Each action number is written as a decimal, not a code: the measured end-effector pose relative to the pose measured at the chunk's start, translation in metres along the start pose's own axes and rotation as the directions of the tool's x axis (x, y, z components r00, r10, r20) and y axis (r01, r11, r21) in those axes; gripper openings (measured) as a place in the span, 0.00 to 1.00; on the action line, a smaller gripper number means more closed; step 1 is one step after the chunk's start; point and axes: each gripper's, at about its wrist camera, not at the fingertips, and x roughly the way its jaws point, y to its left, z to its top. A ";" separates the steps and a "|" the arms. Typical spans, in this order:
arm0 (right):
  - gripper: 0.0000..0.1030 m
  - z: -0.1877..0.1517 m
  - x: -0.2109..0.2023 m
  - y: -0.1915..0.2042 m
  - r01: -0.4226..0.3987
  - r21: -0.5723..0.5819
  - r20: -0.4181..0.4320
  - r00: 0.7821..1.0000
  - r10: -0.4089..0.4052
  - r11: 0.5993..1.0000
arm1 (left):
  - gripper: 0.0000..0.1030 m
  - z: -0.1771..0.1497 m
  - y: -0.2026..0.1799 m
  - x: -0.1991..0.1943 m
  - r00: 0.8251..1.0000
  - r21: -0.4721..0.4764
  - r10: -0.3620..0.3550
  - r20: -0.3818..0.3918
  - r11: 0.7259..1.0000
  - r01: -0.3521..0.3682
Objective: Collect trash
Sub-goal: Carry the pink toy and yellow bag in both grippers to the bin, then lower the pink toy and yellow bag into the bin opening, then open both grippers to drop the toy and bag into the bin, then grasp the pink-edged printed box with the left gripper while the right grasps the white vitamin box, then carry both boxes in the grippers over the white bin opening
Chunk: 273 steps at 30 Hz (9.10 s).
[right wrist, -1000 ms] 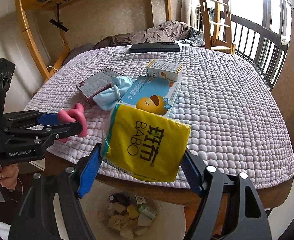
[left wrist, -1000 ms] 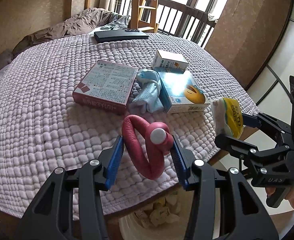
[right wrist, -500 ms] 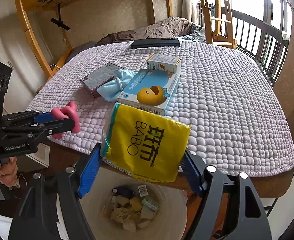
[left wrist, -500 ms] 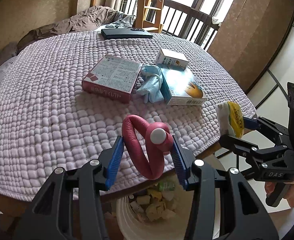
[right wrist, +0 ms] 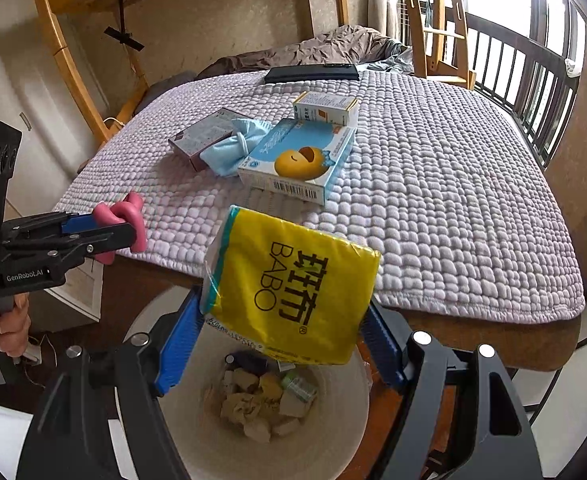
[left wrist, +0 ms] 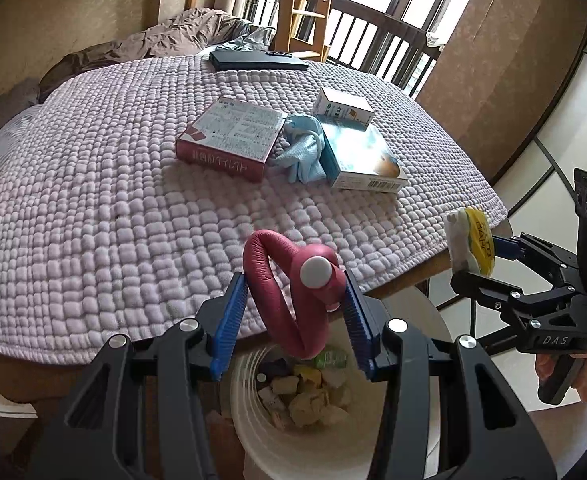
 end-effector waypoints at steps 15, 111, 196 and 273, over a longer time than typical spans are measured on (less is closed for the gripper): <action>0.71 -0.021 -0.015 0.001 -0.029 0.012 -0.039 0.999 0.029 1.000 | 0.48 -0.016 -0.018 -0.006 1.000 0.035 -0.006 -0.029 0.999 0.007; 0.72 -0.073 0.103 0.005 -0.019 0.006 -0.335 0.942 0.020 1.000 | 0.48 -0.094 -0.076 0.131 0.958 0.193 0.177 -0.227 0.972 -0.133; 0.96 0.141 0.080 -0.039 0.099 0.123 0.061 0.992 -0.107 0.988 | 0.99 0.076 0.021 0.060 0.955 0.162 0.238 0.177 0.950 -0.267; 0.62 0.125 0.070 -0.028 -0.001 0.025 0.088 0.996 -0.001 1.000 | 0.77 0.070 0.029 0.040 0.993 0.057 0.116 0.036 0.991 -0.118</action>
